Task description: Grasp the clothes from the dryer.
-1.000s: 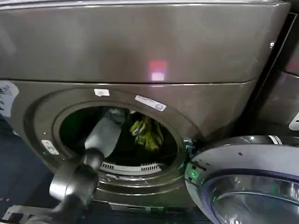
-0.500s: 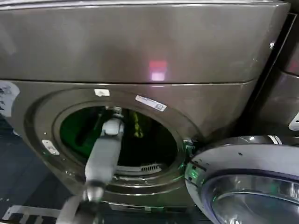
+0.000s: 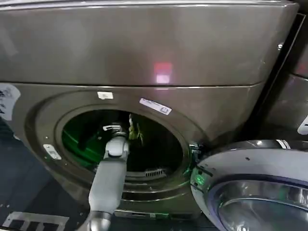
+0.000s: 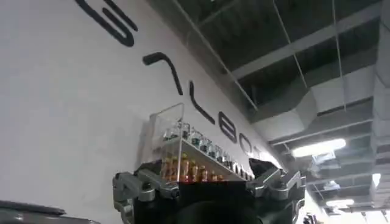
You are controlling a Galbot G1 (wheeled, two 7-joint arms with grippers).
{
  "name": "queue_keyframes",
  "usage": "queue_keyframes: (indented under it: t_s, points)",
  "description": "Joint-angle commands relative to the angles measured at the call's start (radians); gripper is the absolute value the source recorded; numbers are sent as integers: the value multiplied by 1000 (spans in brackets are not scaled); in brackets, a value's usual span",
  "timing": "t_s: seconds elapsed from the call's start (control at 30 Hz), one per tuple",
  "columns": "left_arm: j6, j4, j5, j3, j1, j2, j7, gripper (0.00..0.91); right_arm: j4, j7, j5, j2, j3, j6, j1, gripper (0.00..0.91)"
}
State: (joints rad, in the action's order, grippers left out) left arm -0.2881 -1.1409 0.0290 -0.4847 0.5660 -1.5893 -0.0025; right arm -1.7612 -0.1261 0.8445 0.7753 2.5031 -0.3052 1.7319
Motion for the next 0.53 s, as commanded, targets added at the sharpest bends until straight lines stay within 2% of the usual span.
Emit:
queue_keyframes:
  t_s: [0.03, 0.53]
  points:
    - [-6, -29, 0, -5, 26, -2, -14, 0, -10, -12, 5, 4, 11, 5, -4, 907]
    - [-3, -21, -6, 0, 22, -1, -1, 0, 0, -10, -3, -1, 54, -3, 20, 907]
